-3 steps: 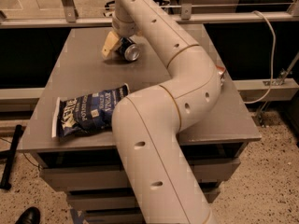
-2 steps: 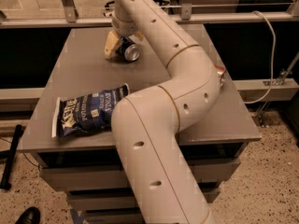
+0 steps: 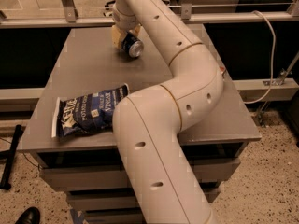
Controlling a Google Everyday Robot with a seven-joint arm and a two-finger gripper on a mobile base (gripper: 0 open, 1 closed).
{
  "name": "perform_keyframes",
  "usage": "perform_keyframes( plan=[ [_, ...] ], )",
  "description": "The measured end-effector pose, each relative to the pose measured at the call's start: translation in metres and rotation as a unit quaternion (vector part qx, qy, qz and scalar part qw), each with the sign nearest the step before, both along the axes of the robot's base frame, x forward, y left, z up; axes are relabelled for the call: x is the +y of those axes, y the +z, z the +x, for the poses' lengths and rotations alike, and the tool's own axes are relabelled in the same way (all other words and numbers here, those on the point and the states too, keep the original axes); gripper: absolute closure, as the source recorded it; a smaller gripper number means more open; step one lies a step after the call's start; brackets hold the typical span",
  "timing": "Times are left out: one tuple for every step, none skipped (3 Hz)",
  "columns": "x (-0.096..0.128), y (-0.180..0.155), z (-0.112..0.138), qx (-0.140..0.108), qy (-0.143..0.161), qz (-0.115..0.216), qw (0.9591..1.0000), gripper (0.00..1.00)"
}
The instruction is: Place pepsi can upright
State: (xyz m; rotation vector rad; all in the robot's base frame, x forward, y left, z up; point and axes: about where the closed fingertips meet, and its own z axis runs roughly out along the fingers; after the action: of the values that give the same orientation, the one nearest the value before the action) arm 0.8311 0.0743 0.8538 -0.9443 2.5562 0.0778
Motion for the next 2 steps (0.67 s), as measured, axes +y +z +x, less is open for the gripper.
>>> perform_keyframes(
  plan=[
    [-0.007, 0.028, 0.001, -0.026, 0.002, 0.029, 0.9993, 0.87],
    [-0.020, 0.063, 0.005, -0.063, 0.008, 0.100, 0.9930, 1.00]
  ],
)
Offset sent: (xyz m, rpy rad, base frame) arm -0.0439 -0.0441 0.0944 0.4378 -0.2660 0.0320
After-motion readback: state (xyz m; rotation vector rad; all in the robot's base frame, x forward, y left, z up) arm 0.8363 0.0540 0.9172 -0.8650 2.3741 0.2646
